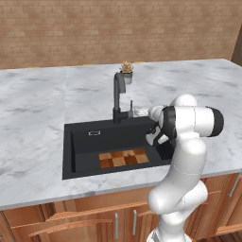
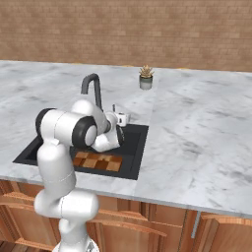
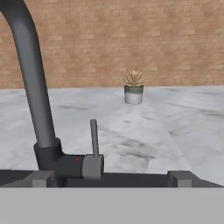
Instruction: Turn on the sink faucet with hot water and rinse the cutting board for ten seconds, then turn off the faucet. Push the cutting board to reach the water if necessary.
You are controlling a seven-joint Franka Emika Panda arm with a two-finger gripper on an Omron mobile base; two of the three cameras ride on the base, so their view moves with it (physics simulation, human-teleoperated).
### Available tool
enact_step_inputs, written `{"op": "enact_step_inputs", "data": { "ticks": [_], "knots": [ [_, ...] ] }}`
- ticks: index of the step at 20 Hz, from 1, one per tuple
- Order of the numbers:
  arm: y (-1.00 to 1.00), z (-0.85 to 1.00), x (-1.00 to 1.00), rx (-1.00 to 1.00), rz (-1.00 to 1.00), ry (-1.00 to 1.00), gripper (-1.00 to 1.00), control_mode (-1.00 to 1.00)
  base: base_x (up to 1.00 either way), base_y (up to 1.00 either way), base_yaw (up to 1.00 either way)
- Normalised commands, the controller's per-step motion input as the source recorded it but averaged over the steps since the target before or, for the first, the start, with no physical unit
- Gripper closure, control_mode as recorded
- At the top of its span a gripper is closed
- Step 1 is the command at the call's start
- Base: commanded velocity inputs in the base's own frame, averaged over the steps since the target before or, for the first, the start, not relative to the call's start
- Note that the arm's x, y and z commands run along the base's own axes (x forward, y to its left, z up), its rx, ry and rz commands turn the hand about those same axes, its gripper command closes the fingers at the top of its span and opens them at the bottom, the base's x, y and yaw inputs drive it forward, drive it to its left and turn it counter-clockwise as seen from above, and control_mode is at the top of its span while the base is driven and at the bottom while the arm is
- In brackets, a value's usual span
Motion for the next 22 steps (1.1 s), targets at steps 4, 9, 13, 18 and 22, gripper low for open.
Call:
{"op": "enact_step_inputs", "data": {
  "ticks": [4, 9, 13, 18, 22],
  "knots": [
    [0.0, -0.18, 0.24, 0.0, 0.0, -0.13, -1.0, -1.0, 0.0, 0.0, 0.0],
    [0.0, -0.3, 0.15, 0.0, 0.0, -0.07, -1.0, -1.0, 0.0, 0.0, 0.0],
    [0.03, -0.2, 0.04, 0.0, 0.0, 0.0, -1.0, -1.0, 0.0, 0.0, 0.0],
    [0.11, -0.08, 0.14, 0.0, 0.0, 0.0, -1.0, -1.0, 0.0, 0.0, 0.0],
    [0.12, -0.07, 0.24, 0.0, 0.0, 0.0, -1.0, -1.0, 0.0, 0.0, 0.0]
  ]
}}
